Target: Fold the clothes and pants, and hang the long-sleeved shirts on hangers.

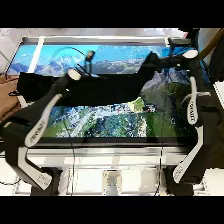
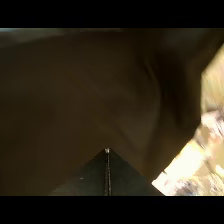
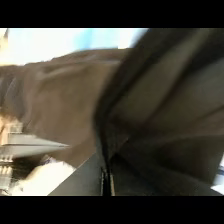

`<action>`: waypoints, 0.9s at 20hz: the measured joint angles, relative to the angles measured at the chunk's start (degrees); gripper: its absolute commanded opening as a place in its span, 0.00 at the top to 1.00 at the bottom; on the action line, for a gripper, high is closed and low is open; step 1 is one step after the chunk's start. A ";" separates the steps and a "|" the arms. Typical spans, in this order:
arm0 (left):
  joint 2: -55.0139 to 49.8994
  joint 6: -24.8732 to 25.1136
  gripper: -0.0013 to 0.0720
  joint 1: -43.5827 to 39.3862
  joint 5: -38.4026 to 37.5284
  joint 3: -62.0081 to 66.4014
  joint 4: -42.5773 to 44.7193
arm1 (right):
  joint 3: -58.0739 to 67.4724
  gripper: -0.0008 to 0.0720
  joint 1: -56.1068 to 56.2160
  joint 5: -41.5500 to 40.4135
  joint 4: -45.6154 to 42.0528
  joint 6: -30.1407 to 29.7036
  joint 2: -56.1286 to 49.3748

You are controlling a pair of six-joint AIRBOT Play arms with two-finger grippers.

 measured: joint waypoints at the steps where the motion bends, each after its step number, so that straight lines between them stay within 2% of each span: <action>1: -1.53 -0.17 0.96 -1.20 0.04 0.00 -0.59 | 0.17 0.98 2.36 -0.13 0.00 0.13 0.00; 5: -5.20 -0.52 0.96 -3.58 0.20 0.00 -2.16 | 0.44 0.98 10.43 -3.80 -0.92 0.13 0.04; 8: -4.72 -0.59 0.96 -1.31 -0.17 0.00 -2.56 | -0.92 0.98 14.69 -7.02 -2.91 0.50 0.04; 10: -2.56 -0.74 0.96 3.08 -3.34 0.00 -2.29 | -2.60 0.98 16.83 -9.66 -3.63 1.62 -0.02; 15: 4.90 -1.33 0.96 18.95 -16.65 0.00 -0.04 | -4.37 0.98 22.62 -16.26 -4.04 3.87 -2.69; 18: 9.33 -1.44 0.96 27.36 -21.07 0.00 0.33 | -4.63 0.98 27.28 -19.89 -3.10 4.50 -5.01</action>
